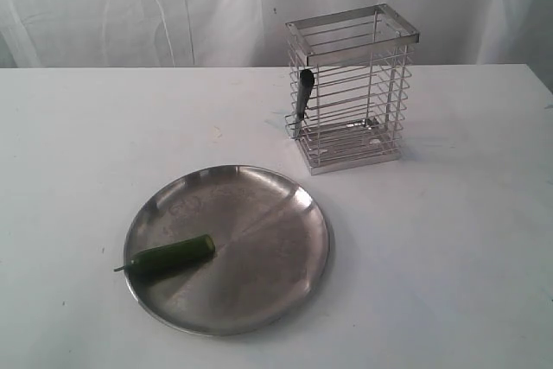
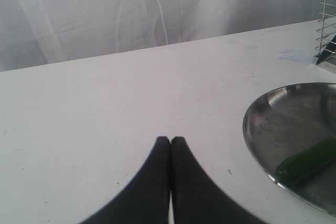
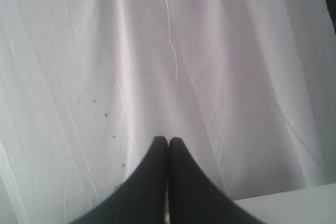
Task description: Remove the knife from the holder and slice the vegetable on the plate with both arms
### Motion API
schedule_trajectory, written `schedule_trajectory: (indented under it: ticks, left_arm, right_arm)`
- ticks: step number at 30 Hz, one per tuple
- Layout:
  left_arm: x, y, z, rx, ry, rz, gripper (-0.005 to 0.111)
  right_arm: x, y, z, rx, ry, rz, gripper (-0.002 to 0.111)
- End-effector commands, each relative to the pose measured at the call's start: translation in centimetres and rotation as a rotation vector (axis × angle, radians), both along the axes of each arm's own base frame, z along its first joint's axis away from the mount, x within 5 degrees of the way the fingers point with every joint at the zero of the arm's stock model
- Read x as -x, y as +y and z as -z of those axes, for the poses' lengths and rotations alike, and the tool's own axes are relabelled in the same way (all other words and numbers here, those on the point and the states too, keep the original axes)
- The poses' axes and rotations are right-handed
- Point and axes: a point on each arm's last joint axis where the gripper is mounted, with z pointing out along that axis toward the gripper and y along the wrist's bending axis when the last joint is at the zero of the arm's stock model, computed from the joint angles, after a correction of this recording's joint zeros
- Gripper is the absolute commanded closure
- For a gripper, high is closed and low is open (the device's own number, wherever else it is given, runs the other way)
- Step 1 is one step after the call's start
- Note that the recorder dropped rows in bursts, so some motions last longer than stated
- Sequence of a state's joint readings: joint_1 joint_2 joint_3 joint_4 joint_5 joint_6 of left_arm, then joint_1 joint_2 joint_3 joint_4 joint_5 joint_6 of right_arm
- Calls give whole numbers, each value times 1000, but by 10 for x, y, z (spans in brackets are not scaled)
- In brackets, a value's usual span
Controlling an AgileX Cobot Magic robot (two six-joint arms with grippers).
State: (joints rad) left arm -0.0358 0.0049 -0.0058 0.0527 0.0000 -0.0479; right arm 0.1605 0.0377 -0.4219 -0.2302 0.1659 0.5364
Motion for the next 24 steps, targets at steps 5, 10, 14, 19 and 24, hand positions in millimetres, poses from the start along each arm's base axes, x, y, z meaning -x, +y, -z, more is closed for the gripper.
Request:
schedule_trajectory:
  ticks: [5, 10, 14, 19, 24]
  left_arm:
    - [0, 0, 1, -2, -5, 6, 107]
    - [0, 0, 1, -2, -5, 6, 107]
    - [0, 0, 1, -2, -5, 6, 107]
    - [0, 0, 1, -2, -5, 6, 107]
    - [0, 0, 1, -2, -5, 6, 107]
  right_arm:
    - [-8, -1, -50, 48, 50, 43, 108]
    - [-13, -1, -56, 46, 90, 45, 108]
    - [-14, -2, -48, 50, 179, 61, 108]
    - [-15, 1, -35, 48, 323, 13, 108]
    - [-28, 29, -35, 285, 505, -259, 108]
